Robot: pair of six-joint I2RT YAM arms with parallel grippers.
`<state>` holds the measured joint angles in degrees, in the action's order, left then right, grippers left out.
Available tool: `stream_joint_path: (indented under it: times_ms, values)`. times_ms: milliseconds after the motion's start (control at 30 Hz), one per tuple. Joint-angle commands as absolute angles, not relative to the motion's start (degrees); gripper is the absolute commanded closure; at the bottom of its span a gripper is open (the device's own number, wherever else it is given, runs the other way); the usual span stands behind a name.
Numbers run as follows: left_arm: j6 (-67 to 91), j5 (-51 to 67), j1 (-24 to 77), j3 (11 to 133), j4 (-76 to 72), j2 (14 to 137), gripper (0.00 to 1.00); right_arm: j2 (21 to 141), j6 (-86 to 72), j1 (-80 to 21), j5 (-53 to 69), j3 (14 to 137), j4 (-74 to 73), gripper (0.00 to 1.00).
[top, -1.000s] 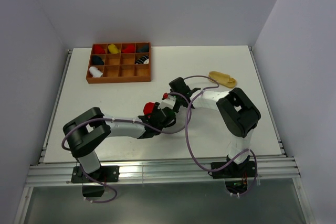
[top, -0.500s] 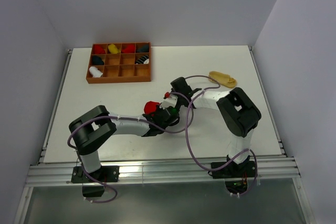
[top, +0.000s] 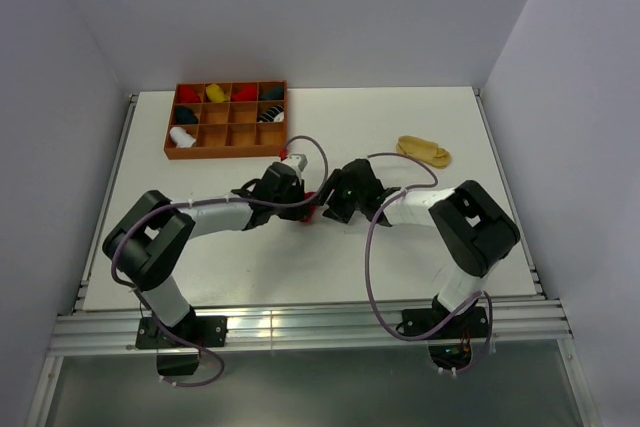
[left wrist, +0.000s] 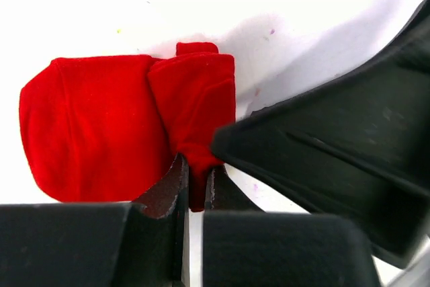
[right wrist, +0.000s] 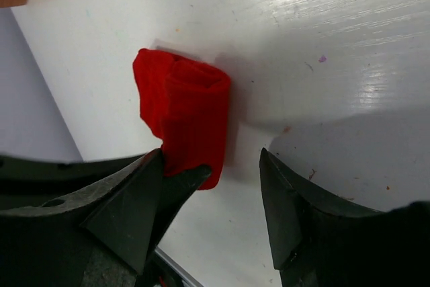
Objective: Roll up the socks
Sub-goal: Roll the sock at the center of the board.
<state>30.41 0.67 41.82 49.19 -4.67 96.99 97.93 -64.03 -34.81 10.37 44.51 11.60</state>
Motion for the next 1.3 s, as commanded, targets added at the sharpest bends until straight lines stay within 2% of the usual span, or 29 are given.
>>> stream_joint_path:
  times_ms: [0, 267, 867, 933, 1033, 1067, 1133, 1233, 1267]
  values:
    - [36.3, 14.6, 38.4, 48.3, -6.5, 99.0, 0.99, 95.8, -64.3, -34.4, 9.8, 43.6, 16.4, 0.34]
    - [46.6, 26.4, 30.9, 43.1, -12.6, 102.0, 0.99, 98.7, -67.1, -34.4, 10.2, 42.0, 22.9, 0.35]
    - [50.3, 28.0, 28.5, 39.6, -15.7, 105.5, 0.99, 106.9, -65.3, -34.5, 10.6, 46.8, 22.2, 0.41]
    - [50.4, 28.2, 28.5, 39.6, -15.6, 105.7, 0.99, 107.3, -65.4, -34.6, 10.5, 46.7, 22.5, 0.48]
    - [50.6, 28.6, 28.4, 39.4, -15.8, 105.6, 0.99, 107.9, -65.3, -34.5, 10.0, 46.8, 22.1, 0.67]
    - [50.6, 28.8, 28.4, 39.2, -15.9, 105.5, 0.99, 108.0, -65.2, -34.5, 10.0, 46.8, 21.8, 0.82]
    - [50.1, 28.9, 28.4, 38.9, -16.1, 105.2, 0.99, 107.8, -64.9, -34.5, 9.9, 46.8, 21.4, 0.97]
    - [48.9, 27.9, 28.4, 38.8, -15.5, 103.5, 0.99, 106.5, -63.8, -34.5, 9.1, 47.6, 18.3, 1.00]
    - [48.3, 26.0, 28.4, 38.8, -14.9, 102.7, 0.95, 106.0, -63.2, -34.5, 8.9, 47.8, 16.7, 1.00]
